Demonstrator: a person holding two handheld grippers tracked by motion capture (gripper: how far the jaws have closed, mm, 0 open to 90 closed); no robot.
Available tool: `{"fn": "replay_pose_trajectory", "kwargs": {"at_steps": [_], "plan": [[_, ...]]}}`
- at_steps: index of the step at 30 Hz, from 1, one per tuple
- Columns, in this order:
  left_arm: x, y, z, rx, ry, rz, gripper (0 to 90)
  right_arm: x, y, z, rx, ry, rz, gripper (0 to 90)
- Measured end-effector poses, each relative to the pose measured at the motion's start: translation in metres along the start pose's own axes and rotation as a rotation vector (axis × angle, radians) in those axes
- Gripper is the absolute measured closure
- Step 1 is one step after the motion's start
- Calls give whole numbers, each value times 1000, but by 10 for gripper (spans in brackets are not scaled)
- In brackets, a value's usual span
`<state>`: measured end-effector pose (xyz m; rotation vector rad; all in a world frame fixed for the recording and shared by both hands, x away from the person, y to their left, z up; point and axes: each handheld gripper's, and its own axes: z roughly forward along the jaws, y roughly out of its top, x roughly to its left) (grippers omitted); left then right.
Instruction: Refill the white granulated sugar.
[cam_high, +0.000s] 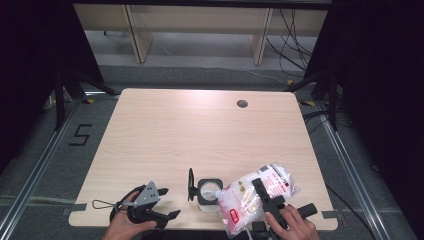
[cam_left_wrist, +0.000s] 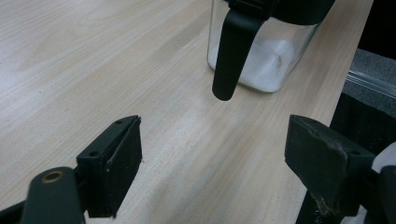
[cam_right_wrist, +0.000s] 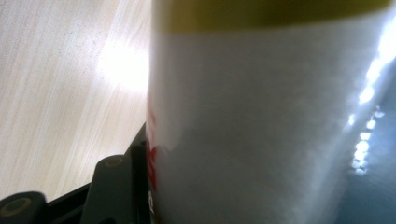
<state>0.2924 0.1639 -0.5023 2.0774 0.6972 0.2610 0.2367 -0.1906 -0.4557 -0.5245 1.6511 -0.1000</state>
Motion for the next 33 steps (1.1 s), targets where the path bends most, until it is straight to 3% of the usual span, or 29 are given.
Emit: {"fn": "replay_pose_trajectory", "kwargs": {"at_steps": [2,3,4,5,6,7,9,10,13,14,16,17,19,22,26,33], "plan": [[0,0,1,-9,-9,-9,185,4,1,1,-16,-17,58,446],[0,0,1,-17,-12,-6,185,0,0,0,0,-6,12,446],[0,0,1,-19,-9,3,185,3,1,1,-14,-12,52,446],[1,0,1,-17,-12,20,185,3,1,1,-20,-19,51,447],[-1,0,0,-7,-4,-11,185,4,0,1,-21,-20,53,447],[0,0,0,-9,-6,-7,185,4,0,1,-21,-23,54,447],[2,1,-1,3,-5,33,185,5,0,1,-28,-61,49,448],[1,0,-1,2,-1,3,185,5,0,2,-30,-62,50,448],[1,1,-1,6,-4,9,185,4,0,1,-31,-65,50,449],[2,1,-1,4,-7,31,185,4,0,1,-35,-73,45,449],[1,1,-2,10,-5,12,185,3,0,2,-42,-80,38,450],[1,1,-2,11,-3,3,185,4,0,2,-36,-70,52,450],[2,1,-2,5,-6,21,185,4,0,1,-32,-69,53,451],[1,0,-1,4,-4,5,185,4,0,2,-35,-65,56,452],[3,2,-2,12,-6,30,185,4,-1,1,-34,-64,61,453],[1,1,-2,5,-4,5,185,5,-2,1,-30,-62,72,456]]}}
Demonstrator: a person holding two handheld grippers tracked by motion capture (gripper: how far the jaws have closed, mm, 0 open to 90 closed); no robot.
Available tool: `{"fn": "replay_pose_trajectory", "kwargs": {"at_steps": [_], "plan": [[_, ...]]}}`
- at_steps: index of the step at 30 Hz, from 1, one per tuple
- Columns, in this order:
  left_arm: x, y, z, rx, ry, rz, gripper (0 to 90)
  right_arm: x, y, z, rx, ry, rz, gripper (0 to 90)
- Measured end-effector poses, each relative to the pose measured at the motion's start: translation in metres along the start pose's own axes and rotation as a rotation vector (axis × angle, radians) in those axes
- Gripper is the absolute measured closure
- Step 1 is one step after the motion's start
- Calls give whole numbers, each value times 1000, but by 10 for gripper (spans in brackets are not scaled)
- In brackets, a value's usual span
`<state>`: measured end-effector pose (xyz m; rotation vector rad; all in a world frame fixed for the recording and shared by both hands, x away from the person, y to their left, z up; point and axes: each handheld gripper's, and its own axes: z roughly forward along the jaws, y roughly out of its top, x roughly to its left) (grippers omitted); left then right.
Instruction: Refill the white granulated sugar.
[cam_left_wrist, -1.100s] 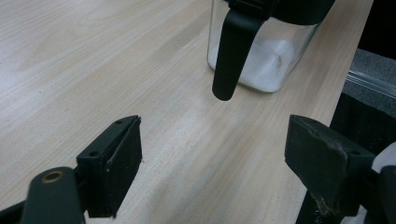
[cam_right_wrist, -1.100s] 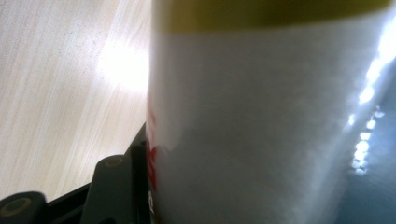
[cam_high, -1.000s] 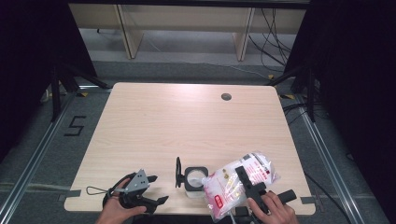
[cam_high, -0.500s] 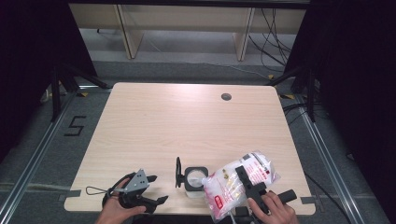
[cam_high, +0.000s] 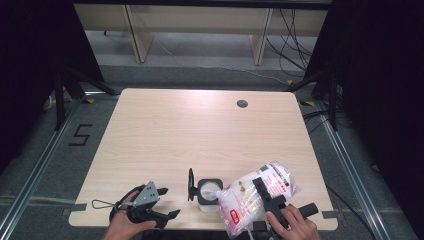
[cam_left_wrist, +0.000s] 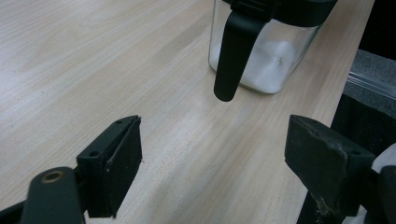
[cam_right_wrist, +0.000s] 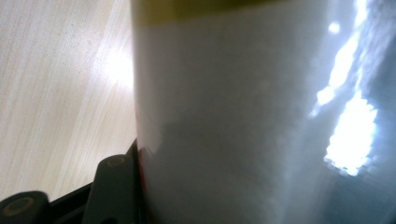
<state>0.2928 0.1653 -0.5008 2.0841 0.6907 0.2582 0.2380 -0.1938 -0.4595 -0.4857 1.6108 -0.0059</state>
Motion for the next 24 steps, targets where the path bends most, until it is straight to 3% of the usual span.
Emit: {"fn": "replay_pose_trajectory", "kwargs": {"at_steps": [12,13,14,17,18,20,24], "plan": [[-1,-1,1,-15,-4,-12,185,1,-2,1,-1,5,34,461],[0,0,0,-8,1,5,185,3,-3,2,-10,1,52,461],[0,0,0,2,4,4,185,0,-3,1,-8,1,35,461],[0,0,0,-6,2,0,185,4,-3,0,3,11,85,462],[0,0,0,-10,0,0,185,2,-3,0,-2,1,67,462],[1,1,0,1,-2,25,185,3,-4,-1,12,11,91,463],[1,1,-1,2,2,23,185,3,-4,-1,13,6,86,463]]}}
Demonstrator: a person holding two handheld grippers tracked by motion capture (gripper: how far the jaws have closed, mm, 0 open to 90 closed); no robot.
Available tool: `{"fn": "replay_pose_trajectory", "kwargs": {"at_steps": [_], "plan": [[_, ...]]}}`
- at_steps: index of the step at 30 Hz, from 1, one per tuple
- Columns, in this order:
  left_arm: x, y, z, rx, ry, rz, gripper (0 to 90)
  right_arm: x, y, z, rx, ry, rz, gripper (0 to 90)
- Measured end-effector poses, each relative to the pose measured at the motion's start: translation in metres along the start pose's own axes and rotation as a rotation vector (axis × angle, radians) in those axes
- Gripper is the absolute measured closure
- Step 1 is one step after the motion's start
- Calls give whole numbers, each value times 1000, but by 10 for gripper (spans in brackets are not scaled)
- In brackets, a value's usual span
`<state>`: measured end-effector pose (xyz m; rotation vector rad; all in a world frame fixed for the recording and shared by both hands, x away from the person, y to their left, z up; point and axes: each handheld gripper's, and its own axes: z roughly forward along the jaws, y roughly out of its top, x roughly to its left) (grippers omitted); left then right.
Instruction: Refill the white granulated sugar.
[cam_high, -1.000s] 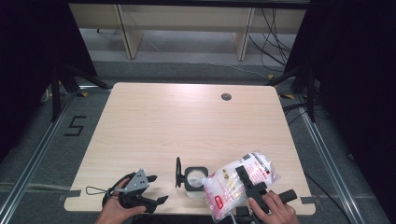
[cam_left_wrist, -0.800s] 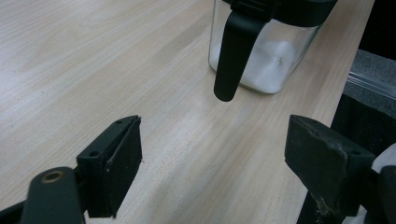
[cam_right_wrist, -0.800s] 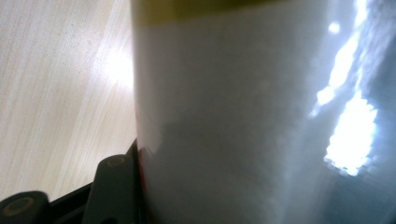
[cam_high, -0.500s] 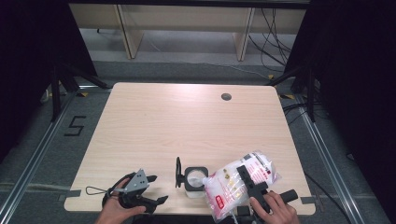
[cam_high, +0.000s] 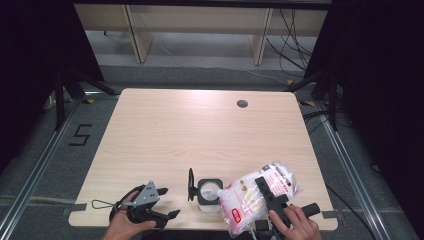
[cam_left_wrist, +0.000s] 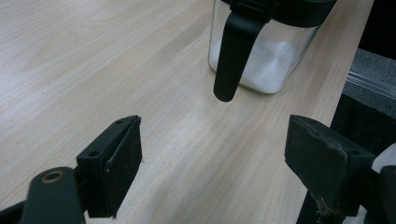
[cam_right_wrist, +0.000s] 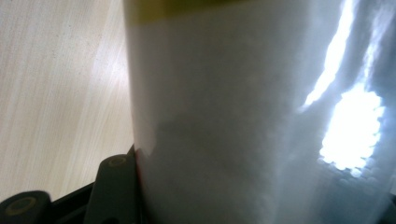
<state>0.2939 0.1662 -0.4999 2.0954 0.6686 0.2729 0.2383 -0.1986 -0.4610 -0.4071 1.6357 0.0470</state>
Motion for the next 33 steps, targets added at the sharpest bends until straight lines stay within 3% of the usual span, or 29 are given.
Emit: {"fn": "replay_pose_trajectory", "kwargs": {"at_steps": [4,6,7,11,12,13,17,18,22,33], "plan": [[0,0,0,-6,0,-2,185,-1,1,0,-11,-3,-25,463],[0,0,0,-1,-2,-2,185,0,1,0,-7,3,-4,463],[-1,-1,1,-10,-2,-14,185,-2,2,0,-10,-4,-27,463],[0,0,0,-7,1,3,185,-2,2,0,-10,-3,-24,463],[-1,-1,0,-10,-1,-1,185,-2,2,0,-8,-5,-31,463],[-3,-1,1,-11,4,-32,185,-2,2,0,-8,-5,-33,463],[-1,-1,1,-10,-1,2,185,-1,2,-1,0,-4,-36,463],[-2,-1,1,-10,0,-18,185,-1,2,-1,-1,-5,-36,464],[-2,-1,1,-9,2,-25,185,-2,3,-1,-4,-6,-52,464],[-3,-1,1,-11,5,-25,185,-1,3,0,-10,-8,-46,464]]}}
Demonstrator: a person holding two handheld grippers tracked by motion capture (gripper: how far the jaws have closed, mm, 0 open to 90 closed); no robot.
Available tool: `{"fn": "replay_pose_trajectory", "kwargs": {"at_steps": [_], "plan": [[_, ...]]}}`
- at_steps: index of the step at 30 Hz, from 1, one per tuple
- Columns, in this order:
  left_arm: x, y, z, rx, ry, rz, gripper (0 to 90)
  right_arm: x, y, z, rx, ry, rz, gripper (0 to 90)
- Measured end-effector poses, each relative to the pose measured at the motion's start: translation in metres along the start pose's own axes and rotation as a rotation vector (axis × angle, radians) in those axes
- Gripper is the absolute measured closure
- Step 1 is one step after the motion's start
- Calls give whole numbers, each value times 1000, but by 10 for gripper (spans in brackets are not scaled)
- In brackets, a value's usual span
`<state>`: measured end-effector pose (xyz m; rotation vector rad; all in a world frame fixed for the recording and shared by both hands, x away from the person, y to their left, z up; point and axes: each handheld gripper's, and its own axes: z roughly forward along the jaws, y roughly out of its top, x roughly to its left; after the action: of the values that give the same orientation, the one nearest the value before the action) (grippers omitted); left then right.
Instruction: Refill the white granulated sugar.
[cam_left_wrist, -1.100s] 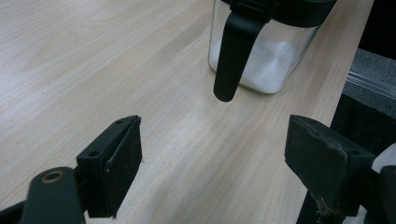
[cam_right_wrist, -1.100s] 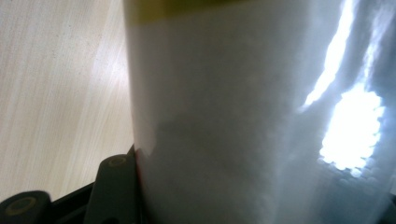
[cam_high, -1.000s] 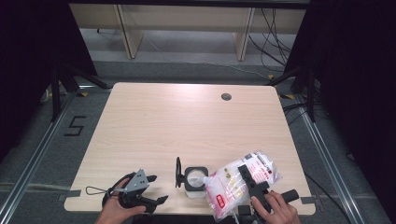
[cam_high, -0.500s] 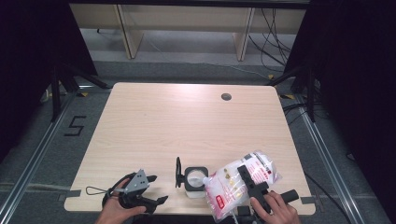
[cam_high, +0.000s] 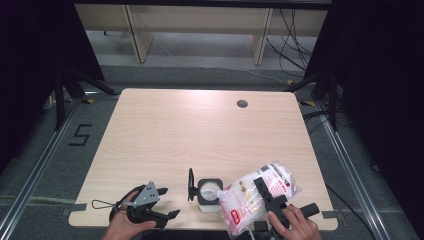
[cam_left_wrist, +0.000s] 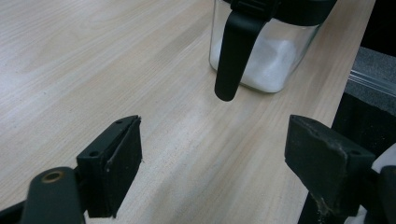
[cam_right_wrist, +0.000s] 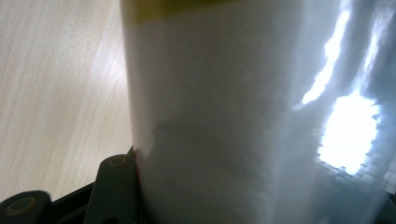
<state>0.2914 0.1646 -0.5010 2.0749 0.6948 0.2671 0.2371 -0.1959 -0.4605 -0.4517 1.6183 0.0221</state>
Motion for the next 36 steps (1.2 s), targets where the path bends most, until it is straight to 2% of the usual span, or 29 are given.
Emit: {"fn": "replay_pose_trajectory", "kwargs": {"at_steps": [17,19,21,22,23,26,29,30,34,35,36], "plan": [[0,0,0,-1,0,1,185,-2,1,-1,-4,-10,-21,464],[1,0,0,5,2,6,185,-4,0,0,-11,-13,-59,464],[0,0,0,-2,-1,8,186,-5,1,0,-18,-26,-63,465],[2,1,0,-2,-3,35,185,-2,0,0,-23,-20,-37,465],[0,0,0,0,0,2,185,-4,1,0,-22,-28,-60,465],[0,0,0,0,0,1,185,-3,0,0,-15,-15,-39,465],[1,0,0,9,1,14,185,-5,1,-1,-19,-31,-63,467],[1,0,0,6,0,8,185,-4,1,-1,-9,-14,-57,467],[0,0,0,2,-2,1,185,-5,1,-1,-11,-16,-55,469],[1,0,0,7,4,11,185,-4,1,-1,-10,-15,-53,470],[0,0,0,0,0,1,185,-4,1,-2,-5,-17,-41,470]]}}
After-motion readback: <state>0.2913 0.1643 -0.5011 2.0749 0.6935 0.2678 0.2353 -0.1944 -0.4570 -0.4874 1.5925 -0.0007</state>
